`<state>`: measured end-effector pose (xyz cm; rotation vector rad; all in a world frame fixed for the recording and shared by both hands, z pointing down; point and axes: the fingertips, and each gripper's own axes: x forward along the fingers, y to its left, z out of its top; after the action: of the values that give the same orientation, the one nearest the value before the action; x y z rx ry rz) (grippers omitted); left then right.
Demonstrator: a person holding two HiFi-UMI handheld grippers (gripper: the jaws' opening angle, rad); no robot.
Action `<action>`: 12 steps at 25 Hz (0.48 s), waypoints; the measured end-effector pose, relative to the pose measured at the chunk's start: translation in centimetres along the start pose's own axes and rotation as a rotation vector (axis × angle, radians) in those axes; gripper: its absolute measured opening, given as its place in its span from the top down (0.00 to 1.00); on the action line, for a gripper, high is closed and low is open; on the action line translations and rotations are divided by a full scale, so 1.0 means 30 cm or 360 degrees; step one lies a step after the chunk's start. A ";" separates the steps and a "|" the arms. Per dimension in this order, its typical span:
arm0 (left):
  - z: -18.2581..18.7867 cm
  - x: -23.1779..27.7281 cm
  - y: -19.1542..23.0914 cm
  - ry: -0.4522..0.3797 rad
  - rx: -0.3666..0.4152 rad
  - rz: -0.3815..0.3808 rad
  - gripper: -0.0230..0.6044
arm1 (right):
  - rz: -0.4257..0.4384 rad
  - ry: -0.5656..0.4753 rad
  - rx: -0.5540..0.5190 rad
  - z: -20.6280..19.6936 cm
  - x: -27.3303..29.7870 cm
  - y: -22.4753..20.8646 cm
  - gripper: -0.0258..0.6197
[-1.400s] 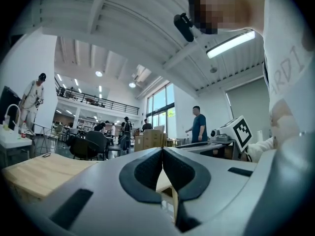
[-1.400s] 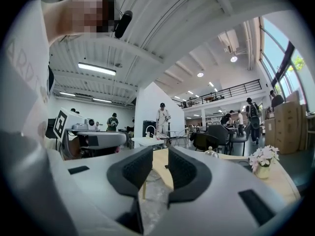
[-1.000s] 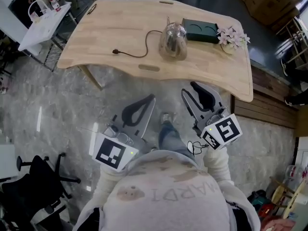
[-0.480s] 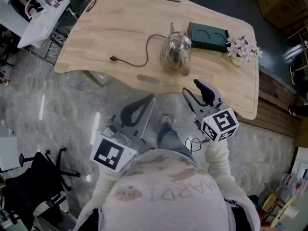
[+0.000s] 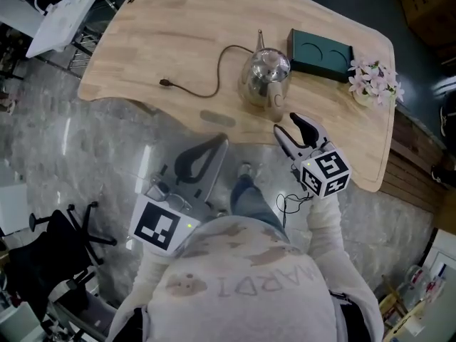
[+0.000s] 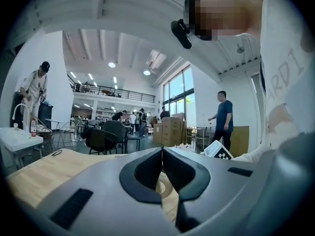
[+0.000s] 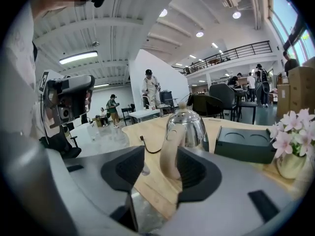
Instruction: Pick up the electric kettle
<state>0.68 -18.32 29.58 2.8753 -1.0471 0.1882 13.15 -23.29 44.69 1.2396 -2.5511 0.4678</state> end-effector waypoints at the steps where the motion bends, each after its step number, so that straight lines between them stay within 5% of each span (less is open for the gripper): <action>1: -0.002 0.012 0.006 0.0008 -0.0001 0.0006 0.94 | 0.0016 0.0014 0.0003 -0.006 0.011 -0.011 0.67; 12: -0.035 0.107 0.049 0.0096 -0.0006 0.0049 0.94 | 0.0258 0.0159 0.0009 -0.067 0.114 -0.052 0.67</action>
<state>2.06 -21.37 31.12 2.8324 -1.0800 0.2722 12.55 -25.81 48.07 0.9891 -2.5774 0.5570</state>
